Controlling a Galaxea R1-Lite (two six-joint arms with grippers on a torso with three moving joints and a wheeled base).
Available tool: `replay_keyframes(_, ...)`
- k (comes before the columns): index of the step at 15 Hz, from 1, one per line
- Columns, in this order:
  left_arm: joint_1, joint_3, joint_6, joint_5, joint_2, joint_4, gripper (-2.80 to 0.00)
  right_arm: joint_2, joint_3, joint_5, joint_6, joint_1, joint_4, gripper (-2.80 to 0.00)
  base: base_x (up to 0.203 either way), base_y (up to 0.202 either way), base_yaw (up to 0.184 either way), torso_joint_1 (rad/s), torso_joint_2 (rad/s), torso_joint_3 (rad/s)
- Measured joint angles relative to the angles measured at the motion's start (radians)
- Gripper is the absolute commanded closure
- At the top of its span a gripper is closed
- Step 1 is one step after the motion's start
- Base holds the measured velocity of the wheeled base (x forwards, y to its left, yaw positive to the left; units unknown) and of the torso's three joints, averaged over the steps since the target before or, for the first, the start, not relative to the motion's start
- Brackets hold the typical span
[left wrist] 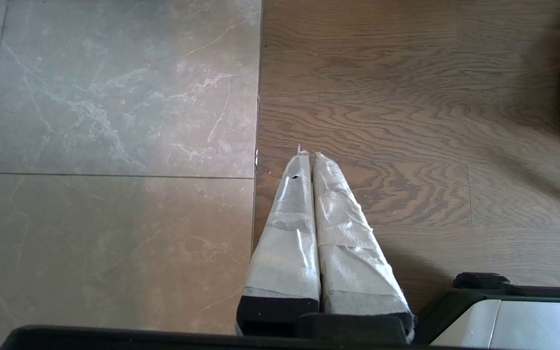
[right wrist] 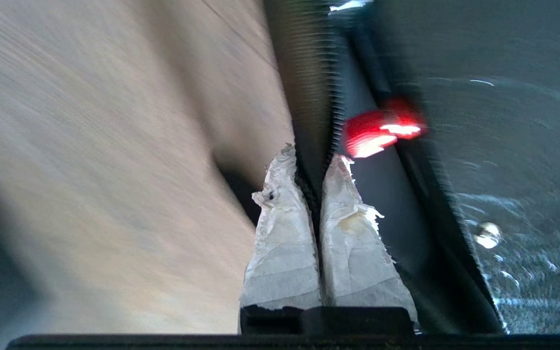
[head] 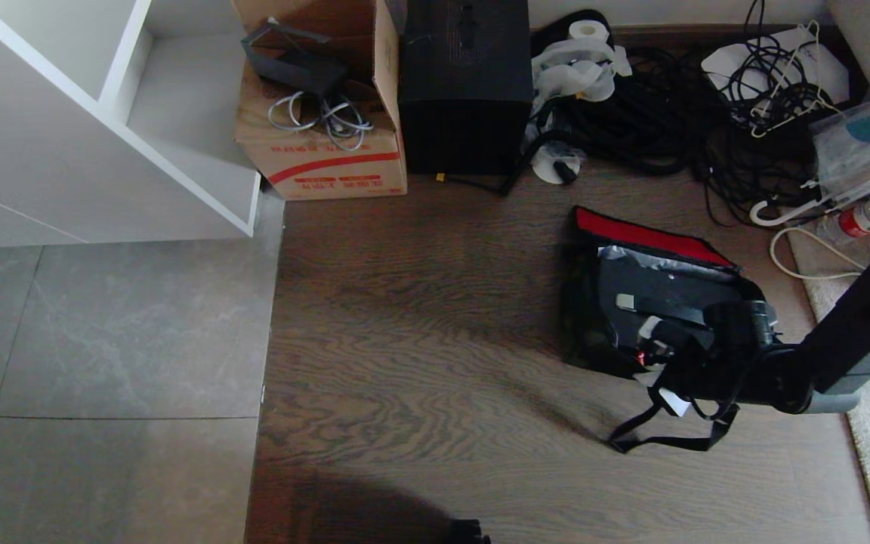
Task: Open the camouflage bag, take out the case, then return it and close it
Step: Close the top of the storage box
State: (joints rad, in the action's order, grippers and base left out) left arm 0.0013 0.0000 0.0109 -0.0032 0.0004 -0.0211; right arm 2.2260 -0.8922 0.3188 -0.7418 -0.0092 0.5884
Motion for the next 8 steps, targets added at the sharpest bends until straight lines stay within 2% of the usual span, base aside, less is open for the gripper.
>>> replay_keyframes(2,0.0,0.0,0.0,0.0,0.0,0.0,0.0,-0.035,0.006,-0.066,0.104,0.099,-0.012,0.0,0.0,0.0,0.0,0.0,0.0,0.0)
replay_keyframes(5,0.0,0.0,0.0,0.0,0.0,0.0,0.0,-0.067,-0.001,-0.226,0.298,0.246,-0.018,0.0,0.0,0.0,0.0,0.0,0.0,0.0)
replay_keyframes(7,0.0,0.0,0.0,0.0,0.0,0.0,0.0,-0.072,0.003,-0.309,0.349,0.287,-0.015,0.0,0.0,0.0,0.0,0.0,0.0,0.0)
replay_keyframes(8,0.0,0.0,0.0,0.0,0.0,0.0,0.0,-0.072,0.007,-0.316,0.35,0.293,-0.019,0.0,0.0,0.0,0.0,0.0,0.0,0.0)
